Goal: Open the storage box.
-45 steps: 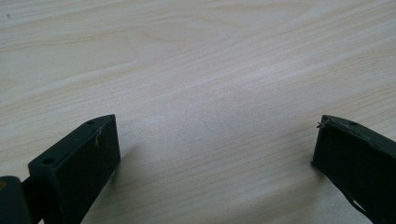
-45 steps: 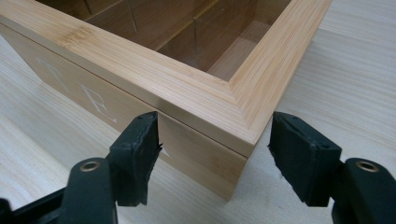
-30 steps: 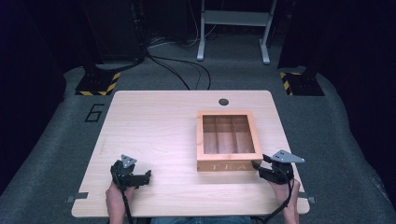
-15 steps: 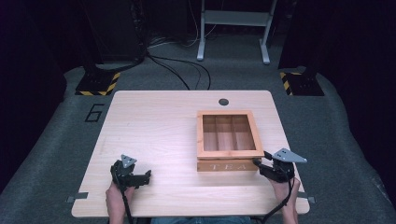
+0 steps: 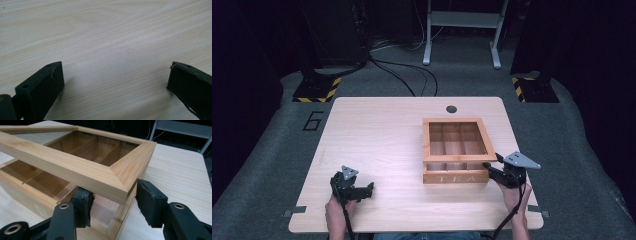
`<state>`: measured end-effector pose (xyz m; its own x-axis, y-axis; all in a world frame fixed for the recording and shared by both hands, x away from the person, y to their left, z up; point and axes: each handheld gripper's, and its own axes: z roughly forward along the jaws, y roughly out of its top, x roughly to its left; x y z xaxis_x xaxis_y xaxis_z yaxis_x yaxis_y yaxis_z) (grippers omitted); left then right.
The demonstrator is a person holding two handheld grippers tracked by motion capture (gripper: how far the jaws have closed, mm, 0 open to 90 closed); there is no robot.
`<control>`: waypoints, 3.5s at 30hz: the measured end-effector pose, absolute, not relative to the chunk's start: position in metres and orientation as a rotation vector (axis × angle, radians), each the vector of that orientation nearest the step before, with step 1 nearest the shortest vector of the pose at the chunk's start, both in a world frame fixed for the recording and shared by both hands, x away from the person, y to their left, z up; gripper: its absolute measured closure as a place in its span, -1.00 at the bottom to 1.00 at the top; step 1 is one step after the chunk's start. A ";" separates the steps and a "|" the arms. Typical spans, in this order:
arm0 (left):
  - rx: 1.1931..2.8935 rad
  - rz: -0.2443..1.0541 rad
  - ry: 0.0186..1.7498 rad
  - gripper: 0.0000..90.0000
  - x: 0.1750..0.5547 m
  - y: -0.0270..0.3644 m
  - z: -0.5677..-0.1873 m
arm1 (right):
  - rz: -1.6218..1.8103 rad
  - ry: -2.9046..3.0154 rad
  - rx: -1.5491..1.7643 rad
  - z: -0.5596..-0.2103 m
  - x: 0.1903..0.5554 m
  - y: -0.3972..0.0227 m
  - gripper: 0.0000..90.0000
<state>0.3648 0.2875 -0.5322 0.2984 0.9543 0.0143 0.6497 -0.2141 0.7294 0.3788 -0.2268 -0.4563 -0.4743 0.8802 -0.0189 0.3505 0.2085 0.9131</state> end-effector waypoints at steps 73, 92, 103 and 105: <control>1.954 0.622 1.426 -0.99 0.365 0.288 -0.532 | 1.256 1.991 1.199 -0.353 0.456 -0.231 0.23; 1.951 0.626 1.427 -0.99 0.365 0.288 -0.532 | 1.257 2.025 1.223 -0.337 0.477 -0.234 0.27; 1.959 0.625 1.427 -0.99 0.364 0.288 -0.532 | 1.251 2.028 1.239 -0.333 0.482 -0.233 0.28; 1.959 0.625 1.427 -0.99 0.364 0.288 -0.532 | 1.251 2.030 1.234 -0.334 0.482 -0.233 0.28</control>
